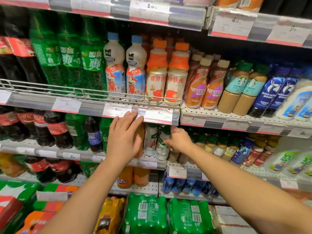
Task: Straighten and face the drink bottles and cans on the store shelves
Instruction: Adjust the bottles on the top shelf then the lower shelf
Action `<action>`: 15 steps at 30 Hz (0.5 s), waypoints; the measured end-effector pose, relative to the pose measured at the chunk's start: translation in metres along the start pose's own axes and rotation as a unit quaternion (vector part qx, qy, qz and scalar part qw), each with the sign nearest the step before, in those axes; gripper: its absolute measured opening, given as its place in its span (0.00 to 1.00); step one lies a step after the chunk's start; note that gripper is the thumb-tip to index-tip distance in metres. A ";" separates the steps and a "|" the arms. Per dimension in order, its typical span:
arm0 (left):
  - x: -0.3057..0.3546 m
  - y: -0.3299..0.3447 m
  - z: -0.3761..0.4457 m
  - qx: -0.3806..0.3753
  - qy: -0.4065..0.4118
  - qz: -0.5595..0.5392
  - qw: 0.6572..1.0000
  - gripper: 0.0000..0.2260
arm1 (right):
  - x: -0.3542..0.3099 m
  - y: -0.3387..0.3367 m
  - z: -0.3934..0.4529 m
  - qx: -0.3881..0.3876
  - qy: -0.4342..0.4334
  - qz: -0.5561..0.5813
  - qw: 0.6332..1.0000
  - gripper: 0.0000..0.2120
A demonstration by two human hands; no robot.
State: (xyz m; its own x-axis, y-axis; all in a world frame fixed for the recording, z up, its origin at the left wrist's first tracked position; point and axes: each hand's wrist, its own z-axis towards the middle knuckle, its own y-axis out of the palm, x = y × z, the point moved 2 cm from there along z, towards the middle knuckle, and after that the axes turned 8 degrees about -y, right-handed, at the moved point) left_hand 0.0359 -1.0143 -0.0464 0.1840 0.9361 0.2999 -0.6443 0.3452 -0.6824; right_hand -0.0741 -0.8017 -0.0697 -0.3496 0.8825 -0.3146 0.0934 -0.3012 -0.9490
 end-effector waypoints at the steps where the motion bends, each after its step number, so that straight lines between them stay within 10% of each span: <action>1: -0.001 0.000 0.000 0.002 0.000 -0.002 1.000 0.26 | 0.000 0.000 0.004 -0.016 0.009 0.002 1.000 0.21; 5: -0.002 0.001 -0.001 0.006 0.006 -0.007 1.000 0.26 | -0.002 0.000 0.014 -0.060 0.036 0.019 0.997 0.11; 12: 0.005 0.006 -0.034 0.071 0.045 -0.059 0.995 0.16 | 0.002 -0.004 0.018 -0.090 0.034 0.042 0.995 0.28; 15: 0.019 0.034 -0.052 -0.055 -0.067 -0.110 0.990 0.15 | 0.001 -0.004 0.019 -0.101 0.041 0.042 0.993 0.26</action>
State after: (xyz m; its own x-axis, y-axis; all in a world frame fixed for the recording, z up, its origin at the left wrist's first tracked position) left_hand 0.0561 -0.9815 -0.0979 0.2060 0.8222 0.5306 -0.5133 0.5525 -0.6567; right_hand -0.0923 -0.8066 -0.0656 -0.2566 0.8864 -0.3852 0.3060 -0.3035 -0.9024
